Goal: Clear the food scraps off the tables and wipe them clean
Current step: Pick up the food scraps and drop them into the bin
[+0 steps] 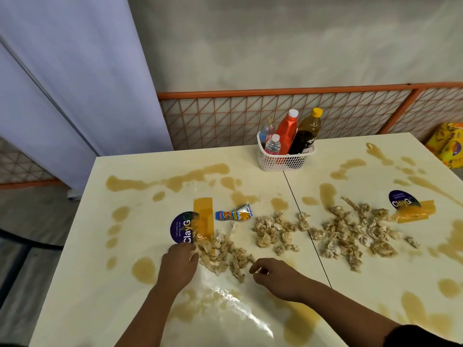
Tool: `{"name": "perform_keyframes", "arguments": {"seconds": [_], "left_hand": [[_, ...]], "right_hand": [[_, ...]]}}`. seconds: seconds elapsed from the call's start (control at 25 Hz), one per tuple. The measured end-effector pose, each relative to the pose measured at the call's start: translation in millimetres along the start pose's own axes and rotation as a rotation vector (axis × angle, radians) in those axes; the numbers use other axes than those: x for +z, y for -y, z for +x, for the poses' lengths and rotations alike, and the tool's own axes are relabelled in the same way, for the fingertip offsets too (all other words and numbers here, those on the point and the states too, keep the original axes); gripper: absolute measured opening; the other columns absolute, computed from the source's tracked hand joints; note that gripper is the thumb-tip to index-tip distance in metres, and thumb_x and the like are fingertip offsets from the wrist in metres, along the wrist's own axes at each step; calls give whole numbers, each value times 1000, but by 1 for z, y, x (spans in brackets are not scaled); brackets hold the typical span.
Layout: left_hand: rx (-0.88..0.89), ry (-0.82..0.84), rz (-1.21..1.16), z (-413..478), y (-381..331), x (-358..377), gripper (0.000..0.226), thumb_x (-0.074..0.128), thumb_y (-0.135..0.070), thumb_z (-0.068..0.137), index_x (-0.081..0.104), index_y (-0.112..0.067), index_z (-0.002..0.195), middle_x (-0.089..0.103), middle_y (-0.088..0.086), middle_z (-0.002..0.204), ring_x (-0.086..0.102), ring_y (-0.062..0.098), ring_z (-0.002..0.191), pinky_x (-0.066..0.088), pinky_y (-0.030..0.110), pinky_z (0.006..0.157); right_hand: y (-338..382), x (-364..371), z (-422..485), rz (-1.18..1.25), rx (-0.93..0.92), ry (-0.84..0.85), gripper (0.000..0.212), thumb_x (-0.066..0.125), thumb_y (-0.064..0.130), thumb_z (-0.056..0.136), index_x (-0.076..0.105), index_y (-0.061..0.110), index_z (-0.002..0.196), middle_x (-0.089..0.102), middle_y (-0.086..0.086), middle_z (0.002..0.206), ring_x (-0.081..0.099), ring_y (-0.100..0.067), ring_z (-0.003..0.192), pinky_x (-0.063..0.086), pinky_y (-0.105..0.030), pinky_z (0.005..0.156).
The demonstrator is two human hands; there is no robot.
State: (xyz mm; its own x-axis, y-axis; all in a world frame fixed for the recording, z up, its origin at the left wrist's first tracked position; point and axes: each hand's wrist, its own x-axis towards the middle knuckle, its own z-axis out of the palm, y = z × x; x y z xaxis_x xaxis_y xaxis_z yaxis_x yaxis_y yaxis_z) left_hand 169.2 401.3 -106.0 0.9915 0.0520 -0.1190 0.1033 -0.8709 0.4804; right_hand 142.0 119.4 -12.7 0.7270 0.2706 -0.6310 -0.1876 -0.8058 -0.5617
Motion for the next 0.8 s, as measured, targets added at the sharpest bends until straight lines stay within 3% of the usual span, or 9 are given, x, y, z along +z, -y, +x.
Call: {"name": "perform_keyframes", "arguments": {"seconds": [0.12, 0.24, 0.36, 0.48, 0.56, 0.64, 0.72, 0.8], "left_hand": [[-63, -101, -388, -24, -31, -24, 8, 76, -22, 85, 75, -25, 92, 72, -16, 87, 65, 2, 83, 54, 26, 79], [-60, -62, -667, -53, -68, -44, 14, 82, -15, 79, 75, -28, 81, 74, -16, 77, 70, 3, 76, 56, 21, 75], [8, 55, -785, -75, -103, -51, 20, 82, -14, 78, 73, -28, 89, 75, -12, 81, 71, 8, 81, 55, 20, 78], [111, 171, -740, -86, -120, -44, 22, 80, -15, 77, 74, -33, 88, 73, -17, 87, 70, 2, 87, 51, 15, 77], [173, 120, -684, -90, -119, -38, 20, 80, -20, 75, 73, -37, 82, 70, -20, 88, 68, 2, 87, 47, 10, 75], [177, 36, -648, -89, -110, -32, 7, 78, -30, 77, 73, -34, 81, 70, -20, 87, 66, 6, 89, 45, 11, 74], [82, -24, -626, -79, -89, -24, 5, 73, -32, 86, 73, -31, 81, 70, -17, 82, 65, 6, 84, 47, 15, 72], [-9, -58, -458, -59, -58, -11, 9, 67, -30, 92, 72, -28, 85, 68, -15, 81, 64, 7, 81, 52, 23, 74]], "right_hand": [[8, 5, -1, 219, 23, -37, 22, 50, 32, 101, 67, 22, 112, 67, 2, 107, 58, -9, 85, 49, -26, 77], [24, 10, -3, 689, 94, -47, 31, 52, 36, 102, 64, 13, 118, 63, -7, 106, 59, -18, 88, 53, -31, 74], [34, 20, -3, 1156, 177, 84, 40, 52, 43, 101, 64, 13, 124, 62, -14, 115, 60, -30, 99, 56, -45, 91], [36, 30, -4, 1400, 140, 254, 39, 49, 35, 104, 71, 5, 115, 66, -19, 112, 60, -34, 109, 46, -51, 106], [38, 31, -9, 1381, 131, 251, 27, 53, 18, 101, 72, 0, 107, 66, -17, 101, 64, -29, 97, 55, -43, 92], [36, 29, -12, 1358, 185, 141, 21, 52, 2, 99, 71, -6, 105, 66, -14, 84, 63, -18, 70, 59, -29, 68], [27, 27, -14, 1374, 296, 27, 24, 44, -2, 103, 66, -5, 112, 59, -10, 68, 47, -10, 49, 49, -17, 46], [18, 22, -17, 1381, 370, -35, 28, 38, 2, 105, 61, 0, 119, 47, -4, 61, 31, -8, 45, 33, -15, 37]]}}
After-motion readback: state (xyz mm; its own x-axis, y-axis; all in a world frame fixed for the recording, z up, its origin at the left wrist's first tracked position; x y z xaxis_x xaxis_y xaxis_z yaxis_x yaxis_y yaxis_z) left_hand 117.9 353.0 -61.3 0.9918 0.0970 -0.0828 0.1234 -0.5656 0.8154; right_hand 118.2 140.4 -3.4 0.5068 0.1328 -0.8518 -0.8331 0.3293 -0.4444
